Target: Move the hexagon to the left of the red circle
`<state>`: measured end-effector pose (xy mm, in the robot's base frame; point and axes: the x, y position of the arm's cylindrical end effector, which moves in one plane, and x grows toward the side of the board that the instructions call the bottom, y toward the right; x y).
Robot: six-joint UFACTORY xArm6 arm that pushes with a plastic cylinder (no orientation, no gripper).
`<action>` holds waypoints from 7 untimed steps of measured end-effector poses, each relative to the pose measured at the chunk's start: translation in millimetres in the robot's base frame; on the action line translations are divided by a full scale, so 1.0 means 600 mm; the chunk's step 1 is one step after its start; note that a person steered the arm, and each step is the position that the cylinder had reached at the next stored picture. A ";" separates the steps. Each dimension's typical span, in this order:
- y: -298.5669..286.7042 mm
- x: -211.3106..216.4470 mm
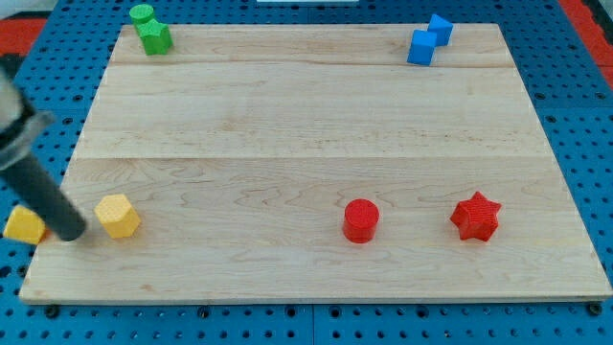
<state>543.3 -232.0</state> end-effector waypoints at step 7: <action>0.272 0.026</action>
<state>558.9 -69.0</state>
